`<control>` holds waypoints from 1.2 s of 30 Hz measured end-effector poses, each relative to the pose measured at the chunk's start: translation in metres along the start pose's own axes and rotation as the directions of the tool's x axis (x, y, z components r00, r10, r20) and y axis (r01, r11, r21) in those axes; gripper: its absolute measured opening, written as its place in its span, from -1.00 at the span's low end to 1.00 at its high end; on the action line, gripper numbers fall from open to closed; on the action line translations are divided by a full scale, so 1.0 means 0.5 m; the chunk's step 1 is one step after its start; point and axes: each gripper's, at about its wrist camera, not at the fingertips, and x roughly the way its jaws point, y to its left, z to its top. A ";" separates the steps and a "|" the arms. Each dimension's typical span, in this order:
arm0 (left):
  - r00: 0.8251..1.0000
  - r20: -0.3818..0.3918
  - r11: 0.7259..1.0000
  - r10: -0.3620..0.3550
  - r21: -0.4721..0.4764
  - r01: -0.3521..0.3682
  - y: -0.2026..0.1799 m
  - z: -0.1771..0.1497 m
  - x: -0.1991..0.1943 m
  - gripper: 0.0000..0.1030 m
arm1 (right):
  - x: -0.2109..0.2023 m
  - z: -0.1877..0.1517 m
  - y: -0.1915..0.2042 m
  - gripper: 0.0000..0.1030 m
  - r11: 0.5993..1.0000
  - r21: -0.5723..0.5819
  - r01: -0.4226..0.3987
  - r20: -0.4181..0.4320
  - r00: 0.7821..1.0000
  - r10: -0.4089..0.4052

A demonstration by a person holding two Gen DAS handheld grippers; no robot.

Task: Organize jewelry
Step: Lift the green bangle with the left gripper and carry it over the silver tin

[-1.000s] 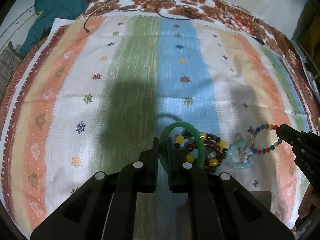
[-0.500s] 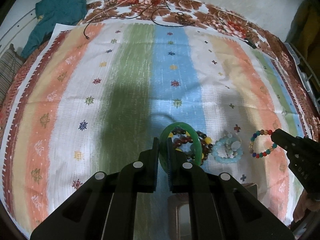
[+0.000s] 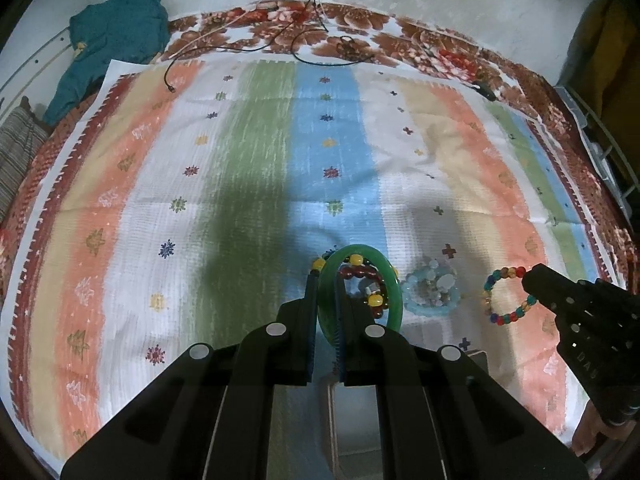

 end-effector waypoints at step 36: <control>0.998 0.049 0.998 -0.029 0.062 0.026 -0.055 -0.109 -0.120 -0.87 | -0.117 -0.075 0.070 -0.80 0.998 -0.046 -0.045 0.056 0.997 0.048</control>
